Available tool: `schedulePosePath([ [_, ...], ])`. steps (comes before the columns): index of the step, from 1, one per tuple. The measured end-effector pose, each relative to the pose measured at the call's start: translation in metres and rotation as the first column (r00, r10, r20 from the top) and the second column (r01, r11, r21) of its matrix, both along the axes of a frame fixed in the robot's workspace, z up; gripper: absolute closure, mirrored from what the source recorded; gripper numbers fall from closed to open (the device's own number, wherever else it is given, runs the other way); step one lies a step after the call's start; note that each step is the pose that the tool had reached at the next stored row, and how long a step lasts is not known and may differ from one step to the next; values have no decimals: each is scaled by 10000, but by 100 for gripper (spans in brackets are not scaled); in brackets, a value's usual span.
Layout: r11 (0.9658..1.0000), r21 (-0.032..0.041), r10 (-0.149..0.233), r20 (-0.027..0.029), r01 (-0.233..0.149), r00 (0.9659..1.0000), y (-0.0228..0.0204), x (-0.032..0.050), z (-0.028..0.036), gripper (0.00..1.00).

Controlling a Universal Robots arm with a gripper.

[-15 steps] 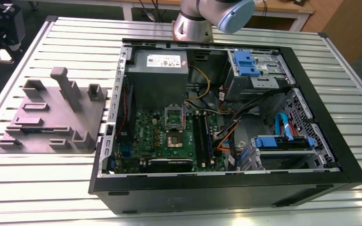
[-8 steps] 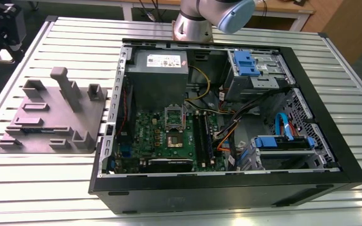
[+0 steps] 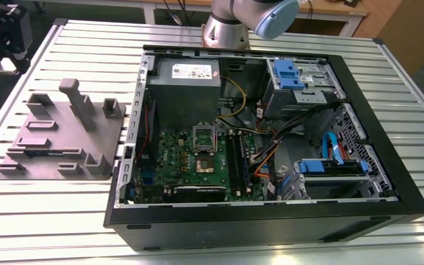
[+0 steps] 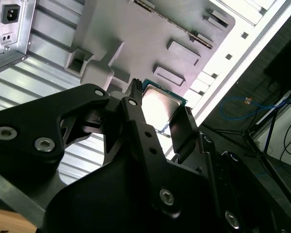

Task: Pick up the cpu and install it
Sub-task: 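Pick up the cpu and move it towards the insertion slot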

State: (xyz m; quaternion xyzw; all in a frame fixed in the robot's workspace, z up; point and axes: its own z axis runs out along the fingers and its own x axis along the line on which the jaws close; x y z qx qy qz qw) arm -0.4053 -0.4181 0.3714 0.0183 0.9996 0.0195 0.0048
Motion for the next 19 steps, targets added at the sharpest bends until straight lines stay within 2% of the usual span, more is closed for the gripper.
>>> schedulePosePath([
  [19, 10000, 0, 0, 1, 0, 10000, 0, 70, 0, 53],
])
